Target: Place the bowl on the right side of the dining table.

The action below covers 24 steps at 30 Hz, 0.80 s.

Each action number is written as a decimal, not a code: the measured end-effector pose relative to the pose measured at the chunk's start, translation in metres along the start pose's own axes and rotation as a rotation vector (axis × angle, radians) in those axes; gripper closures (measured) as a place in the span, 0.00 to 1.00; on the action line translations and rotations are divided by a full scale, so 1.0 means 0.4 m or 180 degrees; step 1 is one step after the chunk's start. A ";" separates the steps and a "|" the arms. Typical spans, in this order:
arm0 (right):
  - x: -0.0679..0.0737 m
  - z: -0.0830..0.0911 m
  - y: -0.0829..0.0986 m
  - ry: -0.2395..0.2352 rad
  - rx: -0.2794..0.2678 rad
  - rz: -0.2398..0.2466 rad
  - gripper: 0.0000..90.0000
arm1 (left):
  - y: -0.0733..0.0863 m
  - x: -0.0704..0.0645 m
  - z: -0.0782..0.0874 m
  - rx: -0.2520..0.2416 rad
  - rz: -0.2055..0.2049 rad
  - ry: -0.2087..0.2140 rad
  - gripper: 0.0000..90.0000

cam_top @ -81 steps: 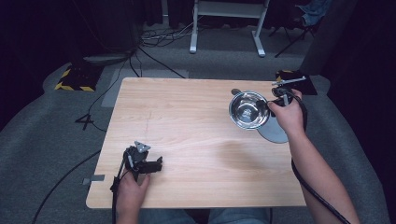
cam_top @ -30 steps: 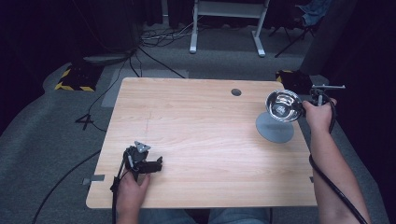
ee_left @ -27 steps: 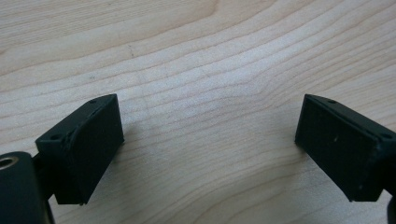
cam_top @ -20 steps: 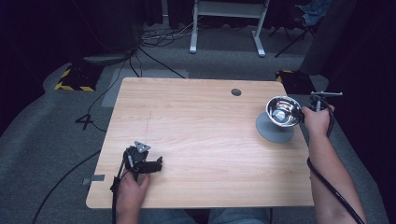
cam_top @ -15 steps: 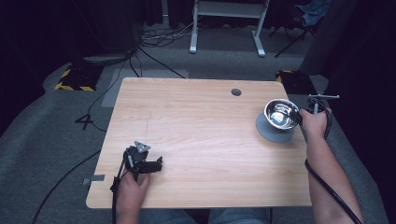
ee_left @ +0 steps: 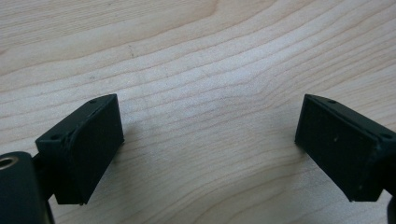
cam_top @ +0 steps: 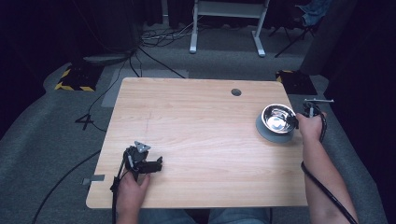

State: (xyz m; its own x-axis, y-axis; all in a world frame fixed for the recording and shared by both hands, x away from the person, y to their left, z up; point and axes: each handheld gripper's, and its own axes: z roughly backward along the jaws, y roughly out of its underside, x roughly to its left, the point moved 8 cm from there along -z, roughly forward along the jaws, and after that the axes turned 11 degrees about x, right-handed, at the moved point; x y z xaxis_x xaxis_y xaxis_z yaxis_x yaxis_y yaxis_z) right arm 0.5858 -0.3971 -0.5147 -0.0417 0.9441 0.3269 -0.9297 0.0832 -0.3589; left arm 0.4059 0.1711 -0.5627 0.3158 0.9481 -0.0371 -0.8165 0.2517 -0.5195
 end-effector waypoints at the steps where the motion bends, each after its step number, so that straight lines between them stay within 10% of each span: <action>1: -0.002 -0.002 0.001 0.0005 0.0008 0.0000 0.97 | 0.000 0.000 0.000 -0.0001 0.0001 0.0001 0.09; 24: -0.018 -0.028 0.015 -0.0071 0.0049 -0.0158 0.97 | 0.000 0.000 0.000 0.0000 0.0000 0.0000 0.09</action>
State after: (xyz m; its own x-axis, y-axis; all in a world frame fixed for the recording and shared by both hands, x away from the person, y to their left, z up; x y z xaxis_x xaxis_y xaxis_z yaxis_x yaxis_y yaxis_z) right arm 0.5845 -0.3999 -0.5290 -0.0033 0.9316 0.3634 -0.9363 0.1248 -0.3284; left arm 0.4059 0.1711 -0.5627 0.3158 0.9481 -0.0373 -0.8166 0.2516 -0.5195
